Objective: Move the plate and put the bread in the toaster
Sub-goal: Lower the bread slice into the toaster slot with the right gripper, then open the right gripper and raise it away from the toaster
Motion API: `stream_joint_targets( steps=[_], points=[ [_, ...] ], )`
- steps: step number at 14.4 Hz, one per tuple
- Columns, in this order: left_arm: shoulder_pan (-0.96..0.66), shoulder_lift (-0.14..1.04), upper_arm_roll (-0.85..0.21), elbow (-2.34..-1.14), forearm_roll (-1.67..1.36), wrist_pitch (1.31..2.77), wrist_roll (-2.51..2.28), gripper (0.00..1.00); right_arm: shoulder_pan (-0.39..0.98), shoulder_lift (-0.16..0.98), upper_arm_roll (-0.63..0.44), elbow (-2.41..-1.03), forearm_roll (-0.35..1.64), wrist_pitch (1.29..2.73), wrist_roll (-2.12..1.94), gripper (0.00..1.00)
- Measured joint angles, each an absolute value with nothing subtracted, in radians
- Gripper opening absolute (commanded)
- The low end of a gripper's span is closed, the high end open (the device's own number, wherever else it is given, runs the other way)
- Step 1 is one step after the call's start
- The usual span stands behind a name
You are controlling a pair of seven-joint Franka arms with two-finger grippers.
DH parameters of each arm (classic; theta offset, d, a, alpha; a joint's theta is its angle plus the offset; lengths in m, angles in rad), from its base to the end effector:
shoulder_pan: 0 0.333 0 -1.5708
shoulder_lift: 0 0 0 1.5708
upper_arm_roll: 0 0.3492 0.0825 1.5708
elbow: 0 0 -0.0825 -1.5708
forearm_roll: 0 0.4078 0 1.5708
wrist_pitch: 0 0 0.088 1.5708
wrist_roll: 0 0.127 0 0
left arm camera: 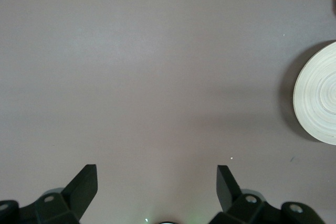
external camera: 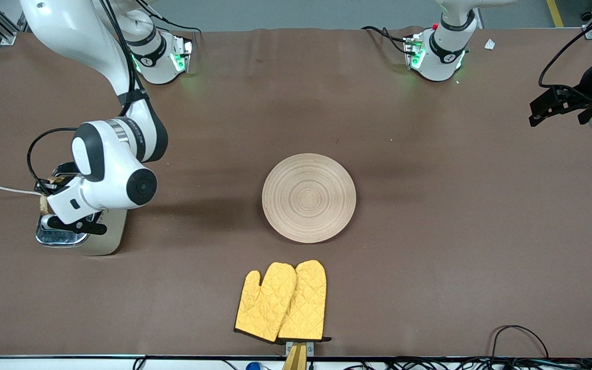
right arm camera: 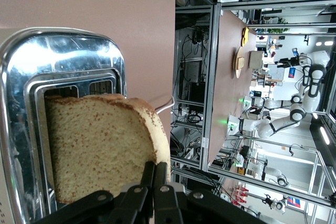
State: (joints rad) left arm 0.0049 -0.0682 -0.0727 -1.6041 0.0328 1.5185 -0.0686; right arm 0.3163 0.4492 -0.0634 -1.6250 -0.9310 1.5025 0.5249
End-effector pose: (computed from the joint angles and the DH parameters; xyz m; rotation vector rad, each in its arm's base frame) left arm 0.5479 -0.0344 0.6552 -3.1027 -0.0038 0.0232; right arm 0.6591 0.0660 0.3831 2.0593 -0.0490 -0.1486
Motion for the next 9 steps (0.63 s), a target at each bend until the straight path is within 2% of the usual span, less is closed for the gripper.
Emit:
stream_joint_targets(
  steps=[5, 8, 9],
  points=[
    [0.005, -0.068, -0.073, -1.604, 0.033, 1.519, -0.069, 1.0, 0.273, 0.449, -0.064, -1.658, -0.931, 1.571, 0.525, 0.04],
    [0.005, -0.068, -0.073, -1.604, 0.033, 1.518, -0.069, 1.0, 0.266, 0.449, -0.063, -1.67, -0.901, 1.578, 0.525, 0.22],
    [0.005, -0.068, -0.073, -1.604, 0.033, 1.518, -0.069, 1.0, 0.266, 0.449, -0.063, -1.67, -0.877, 1.579, 0.525, 0.24]
  ],
)
